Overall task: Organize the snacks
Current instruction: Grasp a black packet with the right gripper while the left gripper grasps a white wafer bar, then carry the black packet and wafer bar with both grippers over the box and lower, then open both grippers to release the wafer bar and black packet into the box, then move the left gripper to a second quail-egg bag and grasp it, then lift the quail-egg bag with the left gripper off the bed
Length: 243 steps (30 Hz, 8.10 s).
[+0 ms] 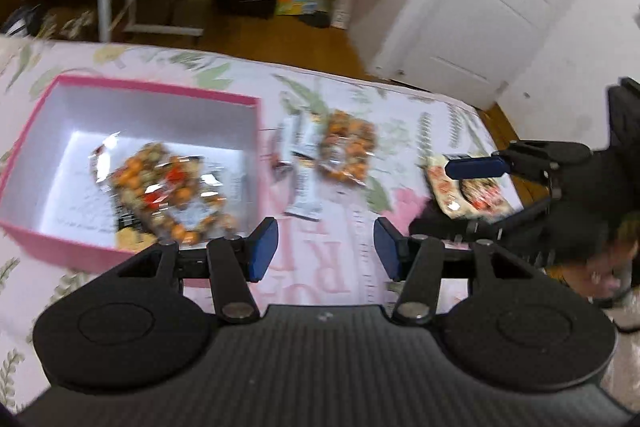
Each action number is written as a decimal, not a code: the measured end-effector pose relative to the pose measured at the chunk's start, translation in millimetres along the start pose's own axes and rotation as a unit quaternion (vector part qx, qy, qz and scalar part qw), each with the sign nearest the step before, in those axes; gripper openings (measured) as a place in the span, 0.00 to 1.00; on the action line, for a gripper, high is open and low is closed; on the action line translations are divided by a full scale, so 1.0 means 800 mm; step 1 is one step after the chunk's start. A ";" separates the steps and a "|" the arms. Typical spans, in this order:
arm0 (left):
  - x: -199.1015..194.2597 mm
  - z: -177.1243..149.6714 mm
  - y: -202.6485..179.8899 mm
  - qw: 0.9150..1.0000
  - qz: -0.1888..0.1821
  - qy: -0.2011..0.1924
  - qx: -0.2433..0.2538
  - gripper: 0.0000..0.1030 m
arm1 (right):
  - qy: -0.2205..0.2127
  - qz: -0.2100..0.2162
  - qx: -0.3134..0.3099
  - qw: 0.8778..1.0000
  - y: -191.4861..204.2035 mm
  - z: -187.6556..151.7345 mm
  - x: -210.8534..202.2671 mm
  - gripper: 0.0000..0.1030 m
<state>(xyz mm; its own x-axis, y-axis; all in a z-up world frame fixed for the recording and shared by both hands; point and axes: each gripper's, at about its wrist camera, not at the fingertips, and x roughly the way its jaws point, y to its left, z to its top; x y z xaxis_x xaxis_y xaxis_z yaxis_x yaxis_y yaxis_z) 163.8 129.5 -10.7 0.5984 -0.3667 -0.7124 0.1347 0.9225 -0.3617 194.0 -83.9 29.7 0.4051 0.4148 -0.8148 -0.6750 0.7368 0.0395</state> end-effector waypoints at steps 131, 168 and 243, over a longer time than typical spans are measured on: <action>0.006 0.033 0.171 0.984 0.175 0.027 -0.022 0.27 | 0.020 0.028 0.061 0.998 0.114 0.084 0.136 0.53; -0.056 0.008 0.125 0.981 0.188 0.025 0.048 0.57 | 0.050 -0.007 0.010 0.999 0.156 0.077 0.104 0.68; 0.342 0.047 -0.003 0.978 -0.104 0.165 -0.079 0.46 | -0.028 0.024 0.122 0.992 -0.145 -0.116 0.193 0.87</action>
<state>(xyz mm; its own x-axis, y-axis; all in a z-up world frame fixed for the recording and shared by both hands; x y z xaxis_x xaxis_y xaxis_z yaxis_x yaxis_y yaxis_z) 356.7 31.6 -182.2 0.2808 -0.5868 -0.7595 0.0879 0.8037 -0.5885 277.6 -154.8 -154.4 0.4145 0.4764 -0.7754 -0.5273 0.8202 0.2220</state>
